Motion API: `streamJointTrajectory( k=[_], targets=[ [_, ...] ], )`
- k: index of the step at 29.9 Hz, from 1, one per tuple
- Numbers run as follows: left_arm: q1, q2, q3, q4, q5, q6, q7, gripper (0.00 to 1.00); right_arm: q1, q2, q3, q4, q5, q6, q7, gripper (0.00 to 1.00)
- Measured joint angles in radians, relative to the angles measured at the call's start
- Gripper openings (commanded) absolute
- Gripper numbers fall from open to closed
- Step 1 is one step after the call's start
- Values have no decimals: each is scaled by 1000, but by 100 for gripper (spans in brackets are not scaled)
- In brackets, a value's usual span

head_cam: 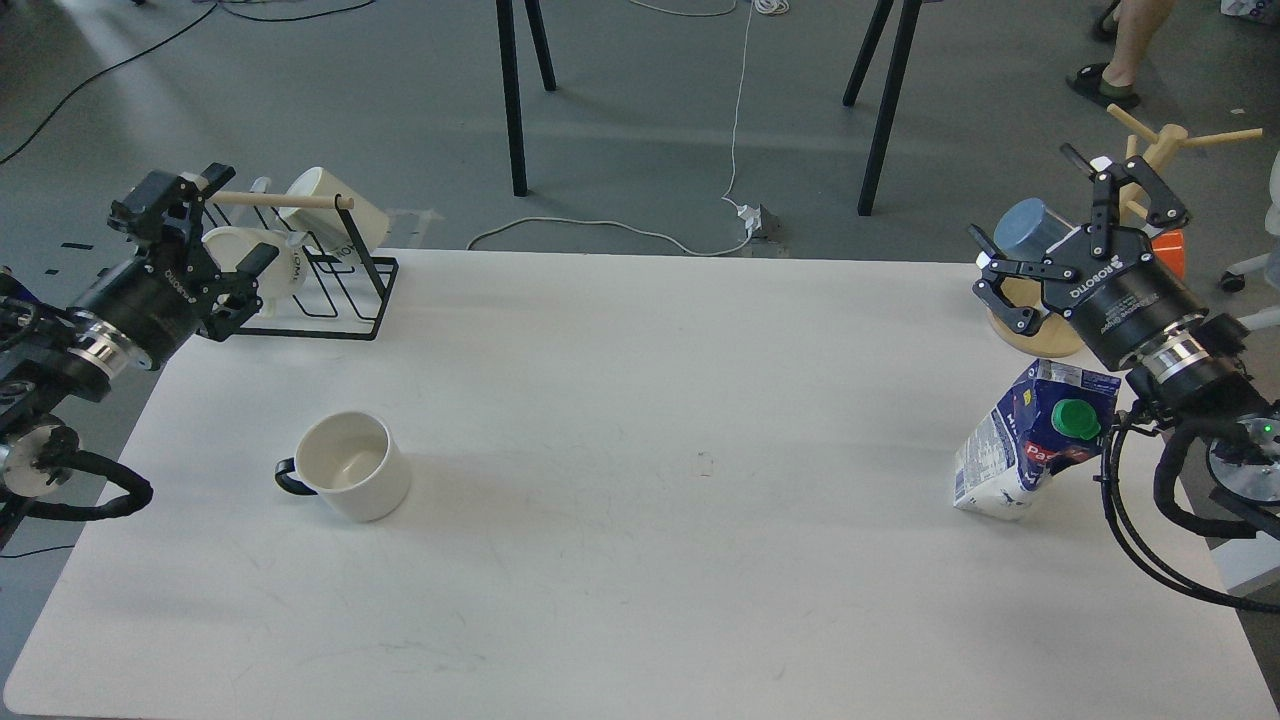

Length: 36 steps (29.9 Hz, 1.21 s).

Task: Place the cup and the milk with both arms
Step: 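Move the left gripper from the dish rack down toward the white mug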

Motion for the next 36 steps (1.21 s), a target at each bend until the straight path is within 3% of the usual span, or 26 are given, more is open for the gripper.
streamJointTrajectory(
  k=[9, 19, 25, 32, 36],
  targets=[
    [7, 14, -2, 2, -4, 0, 0, 100, -3, -6, 7, -2, 0, 0, 0, 96],
    [-8, 64, 0, 86, 38, 0, 0, 100, -15, -38, 56, -2, 10, 0, 3, 96],
    [-61, 162, -2, 30, 439, 0, 0, 99, -17, -65, 61, -2, 35, 0, 3, 96],
    [-63, 267, 1, -197, 987, 0, 0, 99, -32, -67, 62, -3, 37, 0, 7, 96],
    [-52, 276, 2, -245, 1185, 0, 0, 99, -38, -68, 62, -4, 37, 0, 8, 96]
  ],
)
